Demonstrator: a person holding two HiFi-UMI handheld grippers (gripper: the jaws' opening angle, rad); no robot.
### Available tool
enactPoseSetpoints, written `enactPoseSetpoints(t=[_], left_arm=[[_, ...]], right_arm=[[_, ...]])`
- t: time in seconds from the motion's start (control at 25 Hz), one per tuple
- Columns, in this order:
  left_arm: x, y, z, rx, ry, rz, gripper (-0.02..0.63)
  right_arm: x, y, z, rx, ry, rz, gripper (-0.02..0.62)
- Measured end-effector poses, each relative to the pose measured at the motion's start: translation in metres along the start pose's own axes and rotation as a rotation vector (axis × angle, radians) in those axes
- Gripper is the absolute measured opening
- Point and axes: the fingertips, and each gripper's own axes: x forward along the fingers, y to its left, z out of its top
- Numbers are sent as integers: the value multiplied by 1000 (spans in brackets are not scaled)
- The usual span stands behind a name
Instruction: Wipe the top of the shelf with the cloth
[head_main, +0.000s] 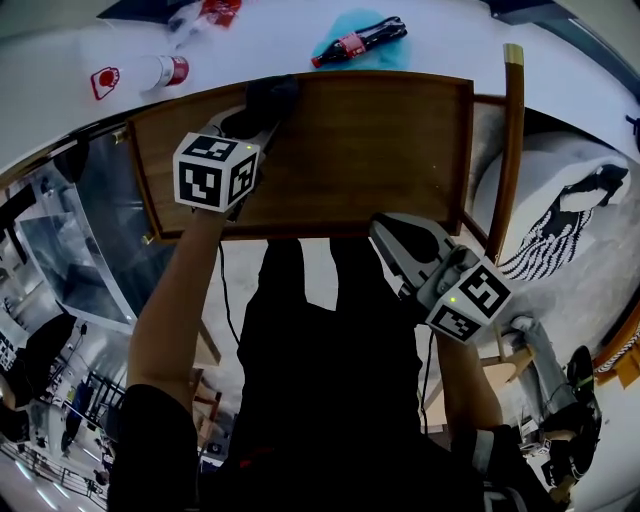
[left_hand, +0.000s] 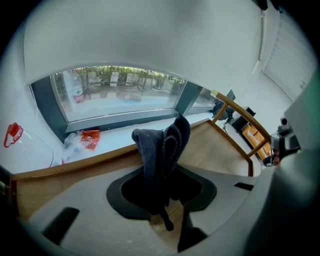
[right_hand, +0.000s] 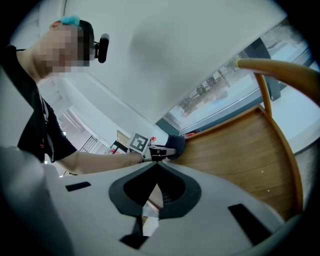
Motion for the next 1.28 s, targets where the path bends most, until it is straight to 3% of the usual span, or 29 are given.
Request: enactPoseSetpoints(t=[1.28], left_arm=[[91, -153, 56, 141, 15, -219, 133]], right_arm=[[-60, -27, 14, 31, -81, -34, 5]])
